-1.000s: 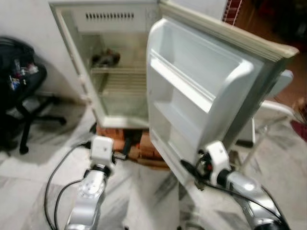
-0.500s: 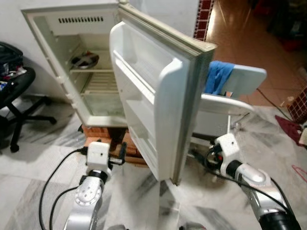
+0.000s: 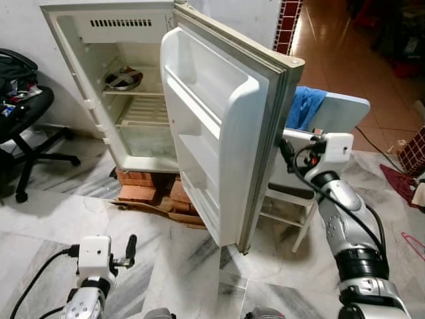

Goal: Restocking fridge

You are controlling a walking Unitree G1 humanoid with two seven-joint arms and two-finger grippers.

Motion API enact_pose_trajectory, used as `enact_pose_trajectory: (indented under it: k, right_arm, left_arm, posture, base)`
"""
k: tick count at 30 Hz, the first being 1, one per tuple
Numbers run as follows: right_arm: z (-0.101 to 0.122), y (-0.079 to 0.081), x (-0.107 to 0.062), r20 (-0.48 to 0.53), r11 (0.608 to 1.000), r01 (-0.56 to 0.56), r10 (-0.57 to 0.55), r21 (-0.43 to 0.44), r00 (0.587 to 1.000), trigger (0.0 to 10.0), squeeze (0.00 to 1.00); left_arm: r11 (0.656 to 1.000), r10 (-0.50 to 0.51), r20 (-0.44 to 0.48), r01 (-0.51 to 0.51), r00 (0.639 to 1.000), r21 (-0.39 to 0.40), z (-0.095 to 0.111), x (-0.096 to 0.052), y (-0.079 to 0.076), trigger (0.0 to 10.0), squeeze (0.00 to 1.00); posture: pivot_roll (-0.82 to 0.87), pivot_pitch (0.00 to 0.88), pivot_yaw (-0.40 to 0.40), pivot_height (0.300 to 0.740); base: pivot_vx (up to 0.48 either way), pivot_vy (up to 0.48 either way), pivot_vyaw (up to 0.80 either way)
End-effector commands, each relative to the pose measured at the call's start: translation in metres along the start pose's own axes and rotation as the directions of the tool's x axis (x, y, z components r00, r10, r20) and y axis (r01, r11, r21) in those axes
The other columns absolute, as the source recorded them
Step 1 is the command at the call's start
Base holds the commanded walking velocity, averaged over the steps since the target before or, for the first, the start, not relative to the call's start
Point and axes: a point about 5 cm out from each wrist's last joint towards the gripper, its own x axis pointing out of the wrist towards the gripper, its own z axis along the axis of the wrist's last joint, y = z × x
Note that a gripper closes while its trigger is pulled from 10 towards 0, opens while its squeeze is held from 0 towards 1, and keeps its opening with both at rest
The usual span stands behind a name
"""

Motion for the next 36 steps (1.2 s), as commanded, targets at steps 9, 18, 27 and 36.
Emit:
enact_pose_trajectory:
  k: [9, 18, 27, 36]
  right_arm:
    - [0.004, 0.058, -0.029, 0.038, 0.836, -0.526, 0.527, 0.158, 0.849, 10.0, 0.00]
    - [-0.025, -0.009, -0.027, -0.056, 1.000, 0.026, -0.025, 0.005, 0.998, 10.0, 0.00]
    - [-0.032, 0.000, -0.032, -0.006, 0.982, 0.174, -0.175, -0.073, 0.985, 10.0, 0.00]
    - [-0.031, 0.020, -0.025, 0.037, 0.980, 0.166, -0.163, -0.105, 0.986, 10.0, 0.00]
  left_arm:
    - [1.000, -0.017, 0.024, 0.017, 1.000, 0.025, -0.007, -0.004, -0.019, 10.0, 0.00]
    - [0.997, -0.061, 0.027, 0.059, 0.998, 0.049, -0.012, 0.003, -0.027, 10.0, 0.00]
    - [0.992, -0.110, 0.217, 0.094, 0.970, 0.083, 0.064, 0.048, -0.013, 10.0, 0.00]
    - [0.976, -0.216, 0.338, 0.200, 0.916, 0.081, 0.110, 0.063, -0.064, 10.0, 0.00]
  posture:
    - [0.01, 0.000, 0.042, 0.740]
    - [0.02, 0.000, 0.052, 0.740]
    - [-0.01, 0.000, 0.066, 0.740]
    - [-0.05, 0.000, 0.086, 0.740]
  base:
    - [0.000, 0.000, 0.00]
    - [0.000, 0.000, 0.00]
    - [0.000, 0.000, -0.09]
    - [0.000, 0.426, -0.76]
